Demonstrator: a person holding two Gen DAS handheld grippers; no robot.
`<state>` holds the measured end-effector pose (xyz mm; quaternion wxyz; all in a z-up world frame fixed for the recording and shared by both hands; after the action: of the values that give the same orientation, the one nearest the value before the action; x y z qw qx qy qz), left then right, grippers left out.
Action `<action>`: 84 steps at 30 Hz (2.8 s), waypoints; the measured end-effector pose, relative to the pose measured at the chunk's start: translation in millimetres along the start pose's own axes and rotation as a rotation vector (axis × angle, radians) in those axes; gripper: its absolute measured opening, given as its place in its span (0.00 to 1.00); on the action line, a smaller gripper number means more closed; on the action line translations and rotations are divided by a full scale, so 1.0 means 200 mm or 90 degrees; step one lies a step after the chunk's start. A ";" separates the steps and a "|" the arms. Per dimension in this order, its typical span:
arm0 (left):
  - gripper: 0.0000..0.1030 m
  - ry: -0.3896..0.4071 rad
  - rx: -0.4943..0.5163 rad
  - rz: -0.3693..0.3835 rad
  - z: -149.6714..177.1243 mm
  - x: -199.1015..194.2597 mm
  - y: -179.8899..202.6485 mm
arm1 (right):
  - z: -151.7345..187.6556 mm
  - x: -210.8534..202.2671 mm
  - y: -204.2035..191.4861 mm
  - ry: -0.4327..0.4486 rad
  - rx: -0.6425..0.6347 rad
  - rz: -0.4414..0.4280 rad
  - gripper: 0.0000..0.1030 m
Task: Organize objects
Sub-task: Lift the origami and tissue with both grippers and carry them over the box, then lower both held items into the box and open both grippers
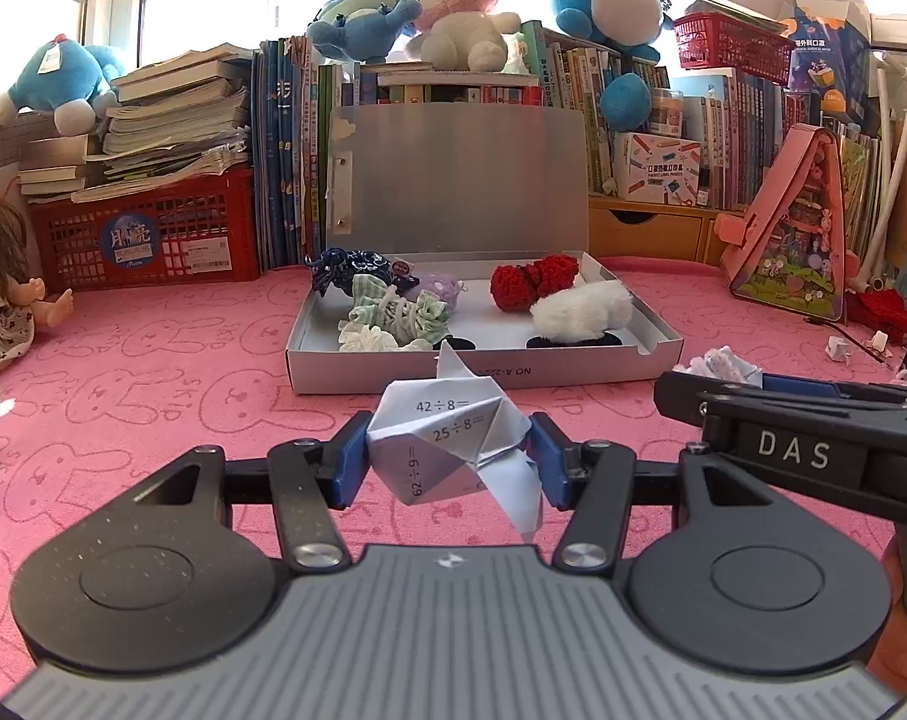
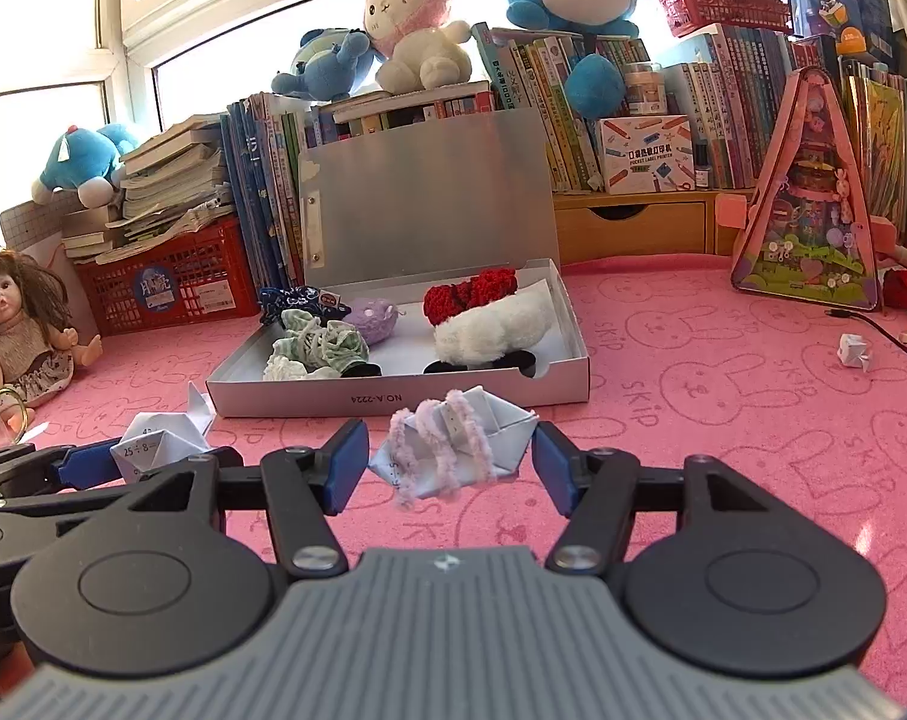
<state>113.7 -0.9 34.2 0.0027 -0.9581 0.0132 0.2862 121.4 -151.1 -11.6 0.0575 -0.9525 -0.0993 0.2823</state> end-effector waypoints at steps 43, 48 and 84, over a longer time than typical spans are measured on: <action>0.60 0.019 -0.023 -0.012 -0.44 0.36 -0.14 | -0.36 0.27 0.19 0.025 0.038 -0.028 0.63; 0.60 0.019 -0.013 -0.015 -0.50 0.44 -0.14 | -0.41 0.34 0.19 0.015 0.040 -0.038 0.63; 0.60 -0.077 -0.001 0.199 -0.63 1.03 -0.12 | -0.64 0.89 0.27 -0.153 0.157 -0.172 0.63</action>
<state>355.3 16.8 26.6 -0.0416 -0.9255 0.1616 0.3401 345.9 -171.0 -8.2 0.1983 -0.8759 -0.1967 0.3935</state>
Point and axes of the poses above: each gripper's, at about its wrist camera, not at the fingertips, and x roughly the way its jaws point, y to its right, z to its underside, the point moved 3 cm from there along x, roughly the way its jaws point, and after that the axes turned 7 degrees about -y, right-handed, at the moved point
